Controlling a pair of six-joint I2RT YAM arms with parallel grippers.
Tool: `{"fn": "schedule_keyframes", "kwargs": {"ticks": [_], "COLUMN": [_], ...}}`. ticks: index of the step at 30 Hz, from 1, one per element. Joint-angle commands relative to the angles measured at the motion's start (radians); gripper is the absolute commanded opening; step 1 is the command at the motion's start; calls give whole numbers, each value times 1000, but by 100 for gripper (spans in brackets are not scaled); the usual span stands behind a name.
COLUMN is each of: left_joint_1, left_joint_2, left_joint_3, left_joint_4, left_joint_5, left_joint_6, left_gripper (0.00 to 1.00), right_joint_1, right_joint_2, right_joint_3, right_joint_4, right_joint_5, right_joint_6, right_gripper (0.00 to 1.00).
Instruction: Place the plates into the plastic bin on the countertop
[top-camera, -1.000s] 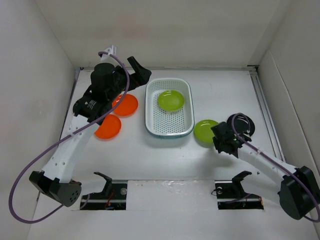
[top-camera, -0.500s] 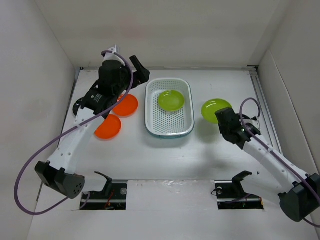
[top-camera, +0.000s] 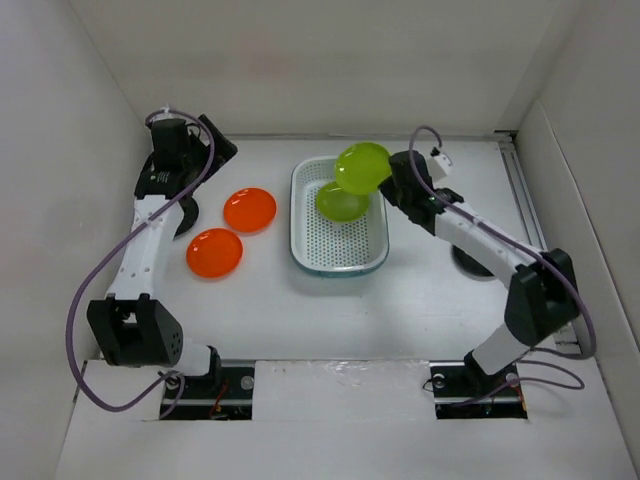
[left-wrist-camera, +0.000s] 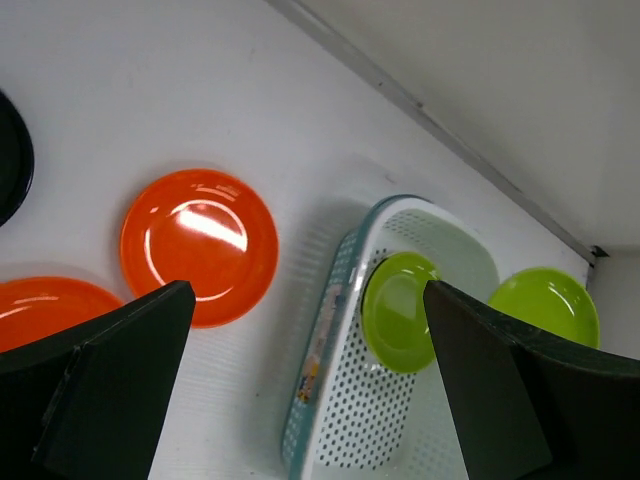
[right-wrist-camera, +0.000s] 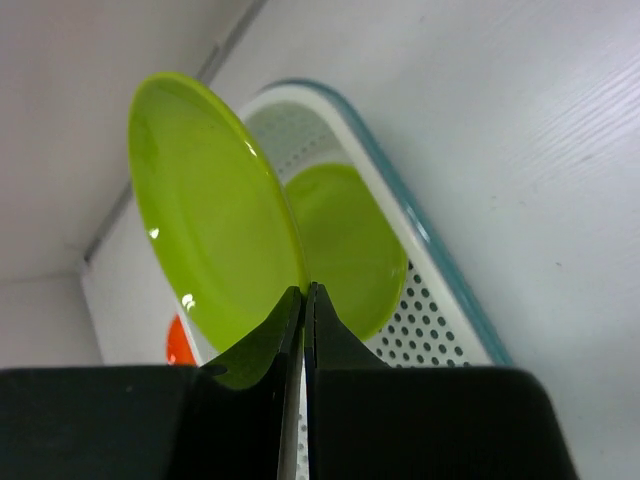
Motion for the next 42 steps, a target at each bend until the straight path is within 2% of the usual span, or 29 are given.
{"fn": "schedule_keyframes", "kwargs": {"ticks": [1,4,7,11,25,33,34,36,37,39,40,41,42], "left_joint_1": [66,129,197,197,197,197,197,197,197,197,197,197,197], "left_joint_2": [-43,-83,-141,-210,-406,-426,-426,-449,-462,-471,-471,-471,-480], "left_joint_3": [-88,-206,-290,-353,-563,-630,-643,-656,-665,-665,-665,-665,-665], "left_joint_4": [13,33,33,33,-34,-53,-53,-62,-62,-62,-73,-82,-82], "left_joint_5": [31,22,22,-21,-93,-84,-94,-105,-105,-105,-105,-105,-105], "left_joint_6": [-46,-66,-77,-52,-127,-158,-170,-181,-181,-190,-190,-190,-190], "left_gripper": [100,100,100,100,100,100,100,100,100,100,100,100,100], "right_joint_1": [10,10,1,1,1,1,-8,-8,-8,-8,3,12,12], "right_joint_2": [127,243,291,351,320,311,302,290,290,250,236,224,201], "right_joint_3": [135,255,272,309,254,254,254,254,243,229,217,208,208], "right_joint_4": [78,38,38,31,2,-58,-58,-58,-58,-49,-40,-40,-40], "right_joint_5": [-112,-169,-218,-252,-181,-129,-129,-129,-129,-118,-118,-106,-106], "right_joint_6": [-160,-206,-226,-245,-225,-215,-215,-206,-206,-206,-206,-206,-206], "right_gripper": [0,0,0,0,2,7,10,24,49,64,77,84,84]}}
